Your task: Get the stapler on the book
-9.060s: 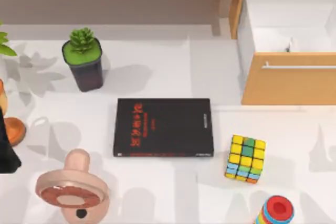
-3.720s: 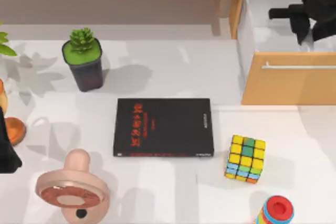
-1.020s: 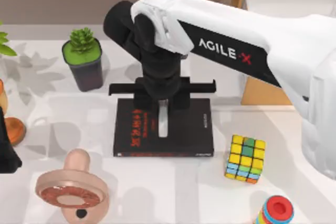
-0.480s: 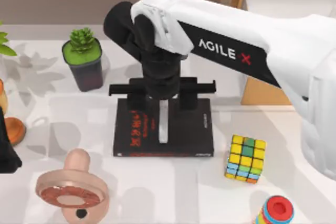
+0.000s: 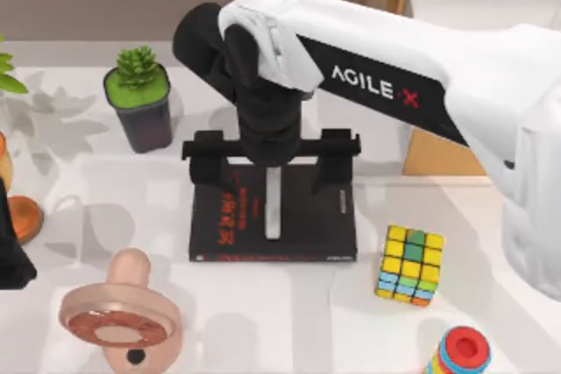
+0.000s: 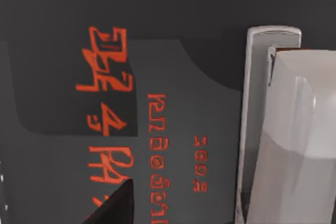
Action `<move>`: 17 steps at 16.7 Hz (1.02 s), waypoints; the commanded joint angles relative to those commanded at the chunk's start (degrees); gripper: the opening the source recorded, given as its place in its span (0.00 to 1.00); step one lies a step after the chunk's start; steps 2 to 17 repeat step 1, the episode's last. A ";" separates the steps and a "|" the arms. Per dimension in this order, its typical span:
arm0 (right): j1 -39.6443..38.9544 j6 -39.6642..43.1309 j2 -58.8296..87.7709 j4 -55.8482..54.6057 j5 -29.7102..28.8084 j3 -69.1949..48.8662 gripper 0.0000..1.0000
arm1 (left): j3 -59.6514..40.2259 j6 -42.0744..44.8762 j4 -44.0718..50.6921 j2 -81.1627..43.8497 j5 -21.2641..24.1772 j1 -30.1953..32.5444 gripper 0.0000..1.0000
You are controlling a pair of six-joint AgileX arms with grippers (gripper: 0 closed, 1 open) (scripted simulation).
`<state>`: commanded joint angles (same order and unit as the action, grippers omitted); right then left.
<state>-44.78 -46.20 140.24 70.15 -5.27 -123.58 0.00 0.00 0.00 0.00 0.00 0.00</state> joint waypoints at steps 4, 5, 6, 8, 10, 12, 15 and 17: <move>0.00 0.00 0.00 0.00 0.00 0.00 1.00 | 0.00 0.00 0.00 0.00 0.00 0.00 1.00; 0.00 0.00 0.00 0.00 0.00 0.00 1.00 | 0.00 0.00 0.00 0.00 0.00 0.00 1.00; 0.00 0.00 0.00 0.00 0.00 0.00 1.00 | 0.00 0.00 0.00 0.00 0.00 0.00 1.00; 0.00 0.00 0.00 0.00 0.00 0.00 1.00 | 0.00 0.00 0.00 0.00 0.00 0.00 1.00; 0.00 0.00 0.00 0.00 0.00 0.00 1.00 | 0.00 0.00 0.00 0.00 0.00 0.00 1.00; 0.00 0.00 0.00 0.00 0.00 0.00 1.00 | 0.00 0.00 0.00 0.00 0.00 0.00 1.00; 0.00 0.00 0.00 0.00 0.00 0.00 1.00 | 0.00 0.00 0.00 0.00 0.00 0.00 1.00; 0.00 0.00 0.00 0.00 0.00 0.00 1.00 | 0.00 0.00 0.00 0.00 0.00 0.00 1.00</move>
